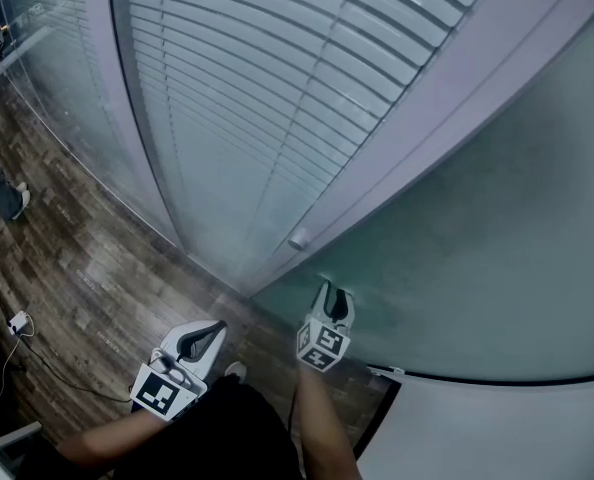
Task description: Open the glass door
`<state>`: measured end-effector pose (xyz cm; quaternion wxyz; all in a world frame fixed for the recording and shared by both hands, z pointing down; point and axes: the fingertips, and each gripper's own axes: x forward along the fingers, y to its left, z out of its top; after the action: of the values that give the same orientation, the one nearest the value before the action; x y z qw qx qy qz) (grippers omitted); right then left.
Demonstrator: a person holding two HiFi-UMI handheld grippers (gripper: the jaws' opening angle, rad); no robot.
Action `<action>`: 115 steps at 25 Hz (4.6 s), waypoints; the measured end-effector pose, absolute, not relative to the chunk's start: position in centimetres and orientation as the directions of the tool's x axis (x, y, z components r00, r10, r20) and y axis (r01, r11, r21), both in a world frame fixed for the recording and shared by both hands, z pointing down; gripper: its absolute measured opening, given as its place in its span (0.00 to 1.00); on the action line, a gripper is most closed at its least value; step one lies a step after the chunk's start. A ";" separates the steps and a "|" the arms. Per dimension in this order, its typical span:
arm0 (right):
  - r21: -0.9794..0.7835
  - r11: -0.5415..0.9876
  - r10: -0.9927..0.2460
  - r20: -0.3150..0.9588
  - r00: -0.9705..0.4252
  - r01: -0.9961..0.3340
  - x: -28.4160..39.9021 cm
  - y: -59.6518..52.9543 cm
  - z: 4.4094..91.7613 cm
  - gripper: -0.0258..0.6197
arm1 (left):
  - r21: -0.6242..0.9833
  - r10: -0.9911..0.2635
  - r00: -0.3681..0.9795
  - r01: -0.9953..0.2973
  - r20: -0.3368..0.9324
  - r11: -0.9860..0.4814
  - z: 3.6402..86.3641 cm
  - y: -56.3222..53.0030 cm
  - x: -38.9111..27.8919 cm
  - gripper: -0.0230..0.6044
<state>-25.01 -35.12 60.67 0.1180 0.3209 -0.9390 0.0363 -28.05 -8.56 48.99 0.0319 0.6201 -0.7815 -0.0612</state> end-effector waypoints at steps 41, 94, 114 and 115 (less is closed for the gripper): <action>-0.041 0.787 -0.594 0.219 -0.774 -0.616 -21.8 -31.0 62.5 0.21 | 0.155 -0.995 -0.096 -0.984 -0.013 0.092 50.6 -7.7 -26.8 0.03; -0.018 0.728 -0.652 0.290 -0.701 -0.685 -12.9 -17.6 56.0 0.28 | 0.142 -0.879 0.477 -0.869 -0.006 -0.473 45.2 -14.5 -21.1 0.13; 0.032 0.809 -0.580 0.208 -0.788 -0.587 -5.4 -9.7 48.2 0.28 | 0.130 -0.934 0.358 -0.926 -0.003 -0.355 44.3 -9.6 -16.1 0.12; 0.030 0.805 -0.585 0.210 -0.784 -0.592 -4.8 -9.2 48.4 0.28 | 0.130 -0.932 0.364 -0.924 -0.002 -0.361 44.4 -9.2 -15.5 0.12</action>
<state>-4.78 -9.16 48.39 0.1052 0.3116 -0.9442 0.0187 -15.55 -9.19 44.40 0.0534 0.8240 -0.5629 -0.0376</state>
